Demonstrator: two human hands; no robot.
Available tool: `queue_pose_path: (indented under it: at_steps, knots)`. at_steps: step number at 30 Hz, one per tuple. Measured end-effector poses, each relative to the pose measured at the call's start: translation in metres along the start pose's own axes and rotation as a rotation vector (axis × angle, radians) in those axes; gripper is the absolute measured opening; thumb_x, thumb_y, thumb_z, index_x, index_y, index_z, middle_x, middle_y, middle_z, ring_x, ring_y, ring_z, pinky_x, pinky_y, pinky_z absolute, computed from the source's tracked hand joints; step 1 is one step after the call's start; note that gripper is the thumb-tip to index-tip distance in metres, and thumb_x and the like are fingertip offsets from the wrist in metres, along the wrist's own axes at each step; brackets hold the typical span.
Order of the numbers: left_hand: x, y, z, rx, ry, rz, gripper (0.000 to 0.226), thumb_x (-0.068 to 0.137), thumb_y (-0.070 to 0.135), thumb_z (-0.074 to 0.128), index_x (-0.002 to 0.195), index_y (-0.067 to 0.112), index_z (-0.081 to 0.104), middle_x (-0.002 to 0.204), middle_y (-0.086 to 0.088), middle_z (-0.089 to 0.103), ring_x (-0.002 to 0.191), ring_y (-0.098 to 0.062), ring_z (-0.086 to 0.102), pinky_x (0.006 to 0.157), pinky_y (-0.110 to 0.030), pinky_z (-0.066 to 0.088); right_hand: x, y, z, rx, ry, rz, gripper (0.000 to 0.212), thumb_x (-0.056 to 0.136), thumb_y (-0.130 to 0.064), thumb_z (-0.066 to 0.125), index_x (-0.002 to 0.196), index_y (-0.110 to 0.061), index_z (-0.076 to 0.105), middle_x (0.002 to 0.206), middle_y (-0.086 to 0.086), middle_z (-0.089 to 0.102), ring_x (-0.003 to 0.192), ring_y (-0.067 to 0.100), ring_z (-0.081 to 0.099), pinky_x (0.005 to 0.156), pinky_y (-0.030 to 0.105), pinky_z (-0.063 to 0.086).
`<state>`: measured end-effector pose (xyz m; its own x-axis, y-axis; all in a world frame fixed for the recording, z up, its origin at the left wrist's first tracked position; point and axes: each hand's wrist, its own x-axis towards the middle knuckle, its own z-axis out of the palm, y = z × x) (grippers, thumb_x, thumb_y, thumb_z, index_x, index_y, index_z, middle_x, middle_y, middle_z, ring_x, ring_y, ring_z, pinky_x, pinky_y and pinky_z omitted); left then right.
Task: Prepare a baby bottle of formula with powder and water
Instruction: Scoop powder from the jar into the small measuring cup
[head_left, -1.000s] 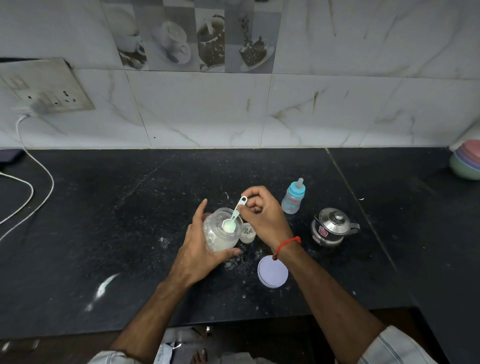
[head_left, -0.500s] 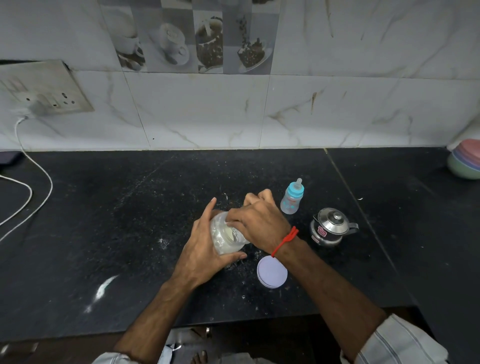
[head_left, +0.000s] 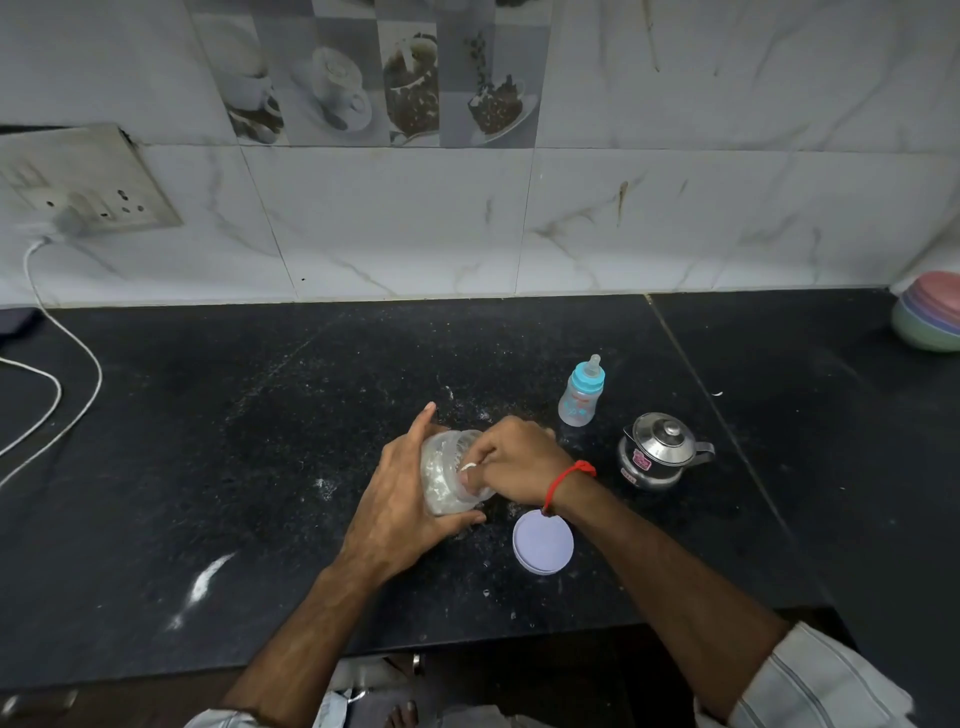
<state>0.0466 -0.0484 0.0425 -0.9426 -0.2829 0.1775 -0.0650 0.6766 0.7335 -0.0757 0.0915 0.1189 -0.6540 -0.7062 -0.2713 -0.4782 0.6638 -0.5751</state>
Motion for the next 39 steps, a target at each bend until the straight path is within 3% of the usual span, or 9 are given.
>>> queue_pose_path:
  at_steps: [3, 7, 11, 20, 29, 33, 35, 37, 39]
  knots:
    - [0.001, -0.002, 0.0, -0.029, 0.019, -0.034, 0.141, 0.059, 0.062, 0.094, 0.163, 0.045, 0.0, 0.148, 0.021, 0.047, 0.135, -0.004, 0.04, 0.106, -0.032, 0.046, -0.002, 0.007, 0.0, 0.556, -0.039, 0.114, 0.018, 0.09, -0.019, 0.078, 0.073, -0.015, 0.081, 0.084, 0.002, 0.082, 0.089, 0.004, 0.071, 0.09, 0.026, 0.047]
    - [0.004, -0.003, 0.001, -0.038, 0.051, -0.028, 0.142, 0.059, 0.065, 0.092, 0.16, 0.053, -0.006, 0.142, 0.039, 0.042, 0.135, -0.002, 0.04, 0.106, -0.029, 0.042, -0.003, 0.011, -0.005, 0.84, 0.026, 0.217, 0.015, 0.096, -0.016, 0.071, 0.086, -0.008, 0.079, 0.069, 0.0, 0.078, 0.045, -0.006, 0.057, 0.058, 0.015, 0.04]
    - [0.006, -0.004, 0.0, -0.091, 0.087, -0.056, 0.139, 0.053, 0.072, 0.088, 0.153, 0.064, -0.009, 0.133, 0.055, 0.035, 0.134, 0.002, 0.039, 0.104, -0.027, 0.038, -0.005, 0.015, -0.011, 1.0, 0.103, 0.301, 0.017, 0.099, -0.013, 0.069, 0.101, 0.003, 0.076, 0.058, -0.002, 0.074, 0.037, -0.004, 0.054, 0.037, 0.009, 0.032]
    - [0.01, -0.007, 0.007, -0.166, 0.073, -0.106, 0.141, 0.052, 0.07, 0.089, 0.158, 0.053, -0.003, 0.134, 0.05, 0.04, 0.139, -0.011, 0.048, 0.109, -0.035, 0.042, -0.001, 0.036, -0.013, 1.023, 0.176, 0.293, 0.013, 0.097, -0.017, 0.071, 0.09, -0.009, 0.077, 0.063, -0.001, 0.076, 0.038, -0.003, 0.053, 0.037, 0.009, 0.031]
    - [0.005, -0.021, 0.009, -0.203, 0.088, -0.2, 0.14, 0.047, 0.082, 0.086, 0.148, 0.069, -0.009, 0.134, 0.049, 0.042, 0.14, -0.006, 0.041, 0.106, -0.032, 0.036, 0.012, 0.067, -0.004, 1.043, 0.234, 0.403, 0.016, 0.093, -0.032, 0.074, 0.092, -0.016, 0.077, 0.081, 0.0, 0.082, 0.049, 0.006, 0.044, 0.046, 0.019, 0.029]
    - [0.002, -0.028, 0.006, -0.207, 0.127, -0.243, 0.142, 0.045, 0.088, 0.082, 0.154, 0.064, -0.006, 0.133, 0.049, 0.04, 0.141, -0.007, 0.039, 0.108, -0.034, 0.035, 0.014, 0.078, 0.007, 1.049, 0.353, 0.392, 0.014, 0.098, -0.023, 0.071, 0.093, -0.011, 0.078, 0.076, 0.0, 0.081, 0.043, 0.0, 0.052, 0.041, 0.011, 0.037]
    - [0.0, -0.031, 0.005, -0.209, 0.143, -0.267, 0.144, 0.045, 0.089, 0.081, 0.157, 0.056, -0.002, 0.134, 0.049, 0.04, 0.142, -0.009, 0.039, 0.108, -0.034, 0.035, 0.014, 0.081, 0.016, 0.975, 0.432, 0.367, 0.017, 0.099, -0.021, 0.069, 0.09, -0.011, 0.079, 0.076, 0.0, 0.081, 0.056, -0.002, 0.065, 0.058, 0.01, 0.047]
    - [-0.002, -0.032, 0.004, -0.205, 0.148, -0.279, 0.145, 0.044, 0.089, 0.08, 0.158, 0.053, -0.001, 0.135, 0.046, 0.041, 0.143, -0.011, 0.04, 0.109, -0.034, 0.036, 0.016, 0.083, 0.024, 0.829, 0.5, 0.338, 0.022, 0.099, -0.022, 0.069, 0.08, -0.02, 0.079, 0.079, 0.001, 0.081, 0.08, 0.009, 0.072, 0.082, 0.025, 0.051]
    - [-0.004, -0.033, 0.004, -0.204, 0.149, -0.282, 0.144, 0.043, 0.09, 0.08, 0.157, 0.054, -0.001, 0.134, 0.046, 0.042, 0.142, -0.012, 0.042, 0.109, -0.034, 0.036, 0.017, 0.086, 0.033, 0.633, 0.536, 0.286, 0.022, 0.1, -0.024, 0.068, 0.081, -0.022, 0.079, 0.081, -0.003, 0.08, 0.083, 0.013, 0.072, 0.087, 0.034, 0.053]
